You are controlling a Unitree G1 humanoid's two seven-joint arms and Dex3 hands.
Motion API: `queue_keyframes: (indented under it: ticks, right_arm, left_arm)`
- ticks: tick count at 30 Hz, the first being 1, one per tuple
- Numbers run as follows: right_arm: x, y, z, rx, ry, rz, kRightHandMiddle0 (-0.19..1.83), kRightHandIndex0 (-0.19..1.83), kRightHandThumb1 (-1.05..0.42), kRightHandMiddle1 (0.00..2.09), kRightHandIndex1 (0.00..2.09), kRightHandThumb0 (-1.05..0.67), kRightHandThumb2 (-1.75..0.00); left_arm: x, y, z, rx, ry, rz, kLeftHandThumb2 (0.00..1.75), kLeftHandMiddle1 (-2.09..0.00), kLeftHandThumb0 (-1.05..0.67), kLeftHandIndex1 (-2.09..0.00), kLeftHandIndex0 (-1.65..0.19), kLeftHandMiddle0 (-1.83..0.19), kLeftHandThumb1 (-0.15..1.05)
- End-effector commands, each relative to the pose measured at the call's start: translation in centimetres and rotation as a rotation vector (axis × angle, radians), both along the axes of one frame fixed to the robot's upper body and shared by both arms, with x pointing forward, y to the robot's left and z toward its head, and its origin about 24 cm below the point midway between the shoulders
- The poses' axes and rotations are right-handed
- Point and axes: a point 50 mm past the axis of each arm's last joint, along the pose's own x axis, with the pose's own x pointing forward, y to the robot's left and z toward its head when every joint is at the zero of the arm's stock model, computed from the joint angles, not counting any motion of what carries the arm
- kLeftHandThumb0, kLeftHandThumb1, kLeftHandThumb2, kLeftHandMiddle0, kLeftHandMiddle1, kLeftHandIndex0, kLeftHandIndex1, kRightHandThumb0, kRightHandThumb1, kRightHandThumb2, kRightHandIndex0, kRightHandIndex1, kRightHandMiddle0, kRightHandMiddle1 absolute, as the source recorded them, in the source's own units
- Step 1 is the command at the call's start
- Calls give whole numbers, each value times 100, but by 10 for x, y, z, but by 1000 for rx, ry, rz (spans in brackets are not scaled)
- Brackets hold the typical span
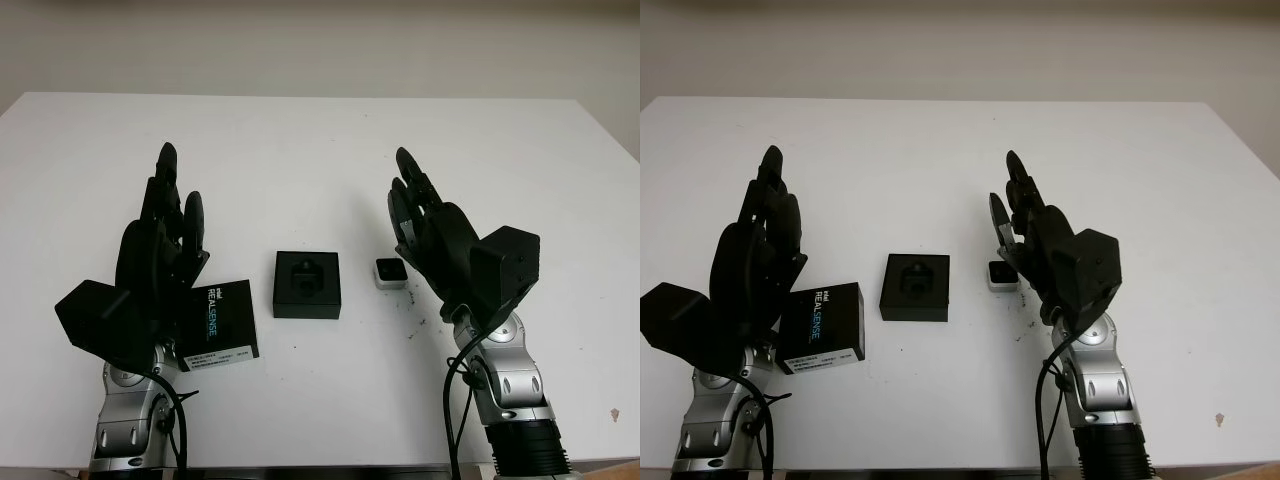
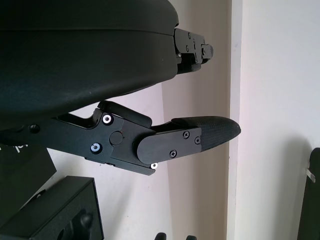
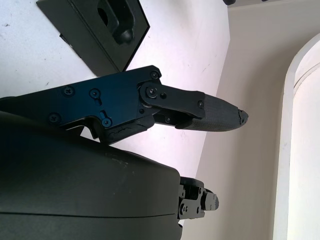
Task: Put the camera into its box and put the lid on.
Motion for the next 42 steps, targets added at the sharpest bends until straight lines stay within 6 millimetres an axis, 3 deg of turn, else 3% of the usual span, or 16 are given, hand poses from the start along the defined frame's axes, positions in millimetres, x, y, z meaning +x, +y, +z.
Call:
queue_keyframes:
  ticks: [1,15,21,28,32,39,42]
  right_arm:
    - [0,0,4,7,-22,-2,-4,-6,-105,6,6,-68,-57]
    - [-1,-4,7,8,-27,0,-2,-4,-105,7,7,-70,-52]
    - [1,-15,23,-69,-95,-12,6,7,-103,10,11,-63,-14]
    - [13,-37,60,-542,-265,-37,26,26,-85,22,19,-58,-2]
    - [20,-45,76,-726,-275,25,27,25,-76,22,16,-46,-3]
    - [26,-46,76,-1077,-258,94,41,39,-70,16,18,-48,-5]
    - [27,-46,74,-1139,-230,113,46,46,-70,14,20,-50,-5]
  left_arm:
    - [3,-3,8,-5,-30,-12,55,-6,-61,-6,-2,-2,105]
    - [0,-5,6,-7,-33,-20,57,-5,-59,-5,0,1,105]
    - [-2,-7,5,-21,-28,-13,58,-6,-59,-6,-2,-2,105]
    - [-4,-8,3,-22,-17,-12,58,-5,-58,-5,-1,-1,105]
    - [-4,-9,4,-19,-16,-9,58,-5,-59,-5,-1,-1,105]
    - [-5,-10,3,-18,-16,-6,58,-5,-59,-5,0,-1,105]
    - [-5,-10,3,-18,-16,-4,58,-5,-60,-5,0,-1,105]
